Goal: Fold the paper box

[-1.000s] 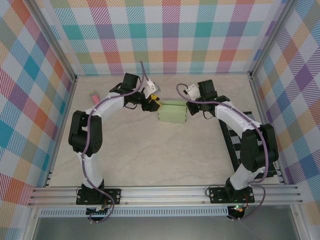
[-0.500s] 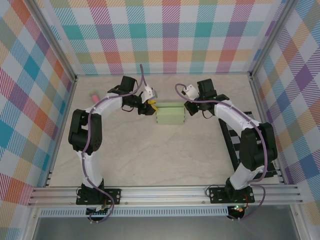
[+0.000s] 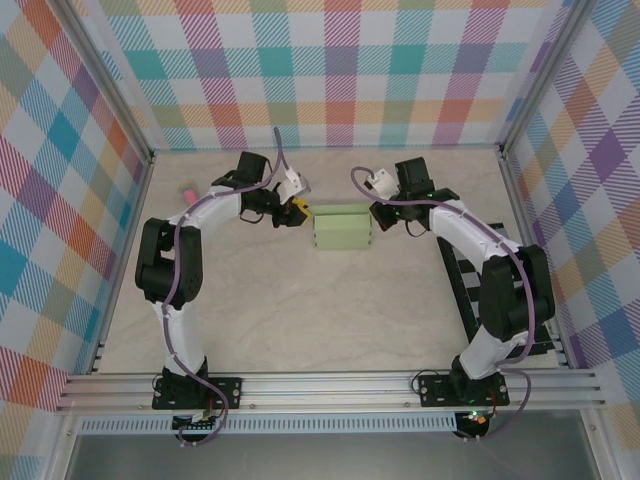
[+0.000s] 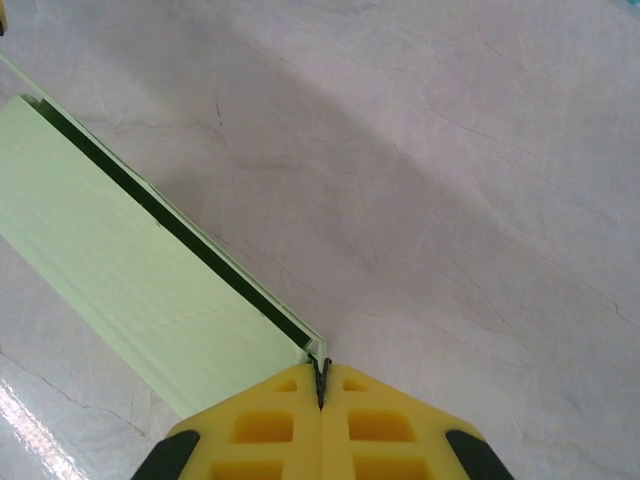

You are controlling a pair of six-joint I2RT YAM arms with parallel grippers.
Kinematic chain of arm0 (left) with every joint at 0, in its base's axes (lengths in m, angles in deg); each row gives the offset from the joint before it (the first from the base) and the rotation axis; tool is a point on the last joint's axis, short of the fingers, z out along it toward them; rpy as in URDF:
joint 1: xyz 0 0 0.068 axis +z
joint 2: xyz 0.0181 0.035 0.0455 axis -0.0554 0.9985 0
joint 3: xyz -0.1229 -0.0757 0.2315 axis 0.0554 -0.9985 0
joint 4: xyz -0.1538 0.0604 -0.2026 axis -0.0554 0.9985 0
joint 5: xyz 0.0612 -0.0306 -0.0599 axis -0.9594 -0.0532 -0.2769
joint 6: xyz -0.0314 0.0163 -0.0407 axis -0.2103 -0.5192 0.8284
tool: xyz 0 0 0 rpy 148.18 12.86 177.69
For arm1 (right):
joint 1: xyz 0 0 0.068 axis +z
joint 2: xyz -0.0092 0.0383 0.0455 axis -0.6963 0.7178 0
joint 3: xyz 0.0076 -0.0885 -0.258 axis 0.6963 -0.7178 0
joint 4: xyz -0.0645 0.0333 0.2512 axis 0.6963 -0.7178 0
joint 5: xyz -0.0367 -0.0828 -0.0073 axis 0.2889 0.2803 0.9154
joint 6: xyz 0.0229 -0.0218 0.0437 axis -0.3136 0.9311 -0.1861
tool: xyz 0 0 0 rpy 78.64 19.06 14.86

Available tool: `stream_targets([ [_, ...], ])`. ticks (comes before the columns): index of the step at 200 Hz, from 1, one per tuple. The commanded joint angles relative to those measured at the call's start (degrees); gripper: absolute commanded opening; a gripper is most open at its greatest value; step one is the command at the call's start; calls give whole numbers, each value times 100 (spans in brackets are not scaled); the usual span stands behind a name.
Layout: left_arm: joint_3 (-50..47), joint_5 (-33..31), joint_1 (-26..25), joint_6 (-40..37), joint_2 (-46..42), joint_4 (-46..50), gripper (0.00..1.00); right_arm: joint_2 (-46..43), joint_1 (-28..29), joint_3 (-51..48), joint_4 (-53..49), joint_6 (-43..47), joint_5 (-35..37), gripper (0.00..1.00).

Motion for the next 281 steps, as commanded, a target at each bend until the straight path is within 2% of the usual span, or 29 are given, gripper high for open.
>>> stream_targets([
  [1, -40, 105, 59, 165, -123, -171, 30, 76, -35, 183, -88, -15, 12, 0],
  [9, -31, 134, 42, 200, -131, -185, 27, 65, -35, 183, -89, -48, 13, 0],
  [35, 55, 148, -56, 239, -132, -44, 7, 41, -35, 201, -88, -328, 76, 0],
  [53, 27, 130, -119, 359, -163, -70, 0, 59, -26, 256, -154, -631, 178, 0],
  [82, -66, -181, -295, 1048, -284, -428, 0, 17, -9, 299, -342, -1548, 671, 0],
  [109, -336, -1190, -599, 2353, -487, -1320, 1, -105, 173, 143, -314, -2553, 968, 0],
  [149, -629, -1874, -929, 3713, -632, -2085, 0, -155, 603, -28, -180, -3384, 1738, 0],
  [199, -485, -2517, -1318, 4836, -660, -2017, 0, -170, 907, -124, -44, -3776, 2347, 0],
  [221, -740, -2853, -1507, 5452, -788, -2325, 0, -180, 1044, -186, -6, -3997, 2626, 0],
  [281, -1408, -3253, -1628, 6042, -1116, -2946, 0, -100, 1212, -16, -167, -4646, 3038, 0],
])
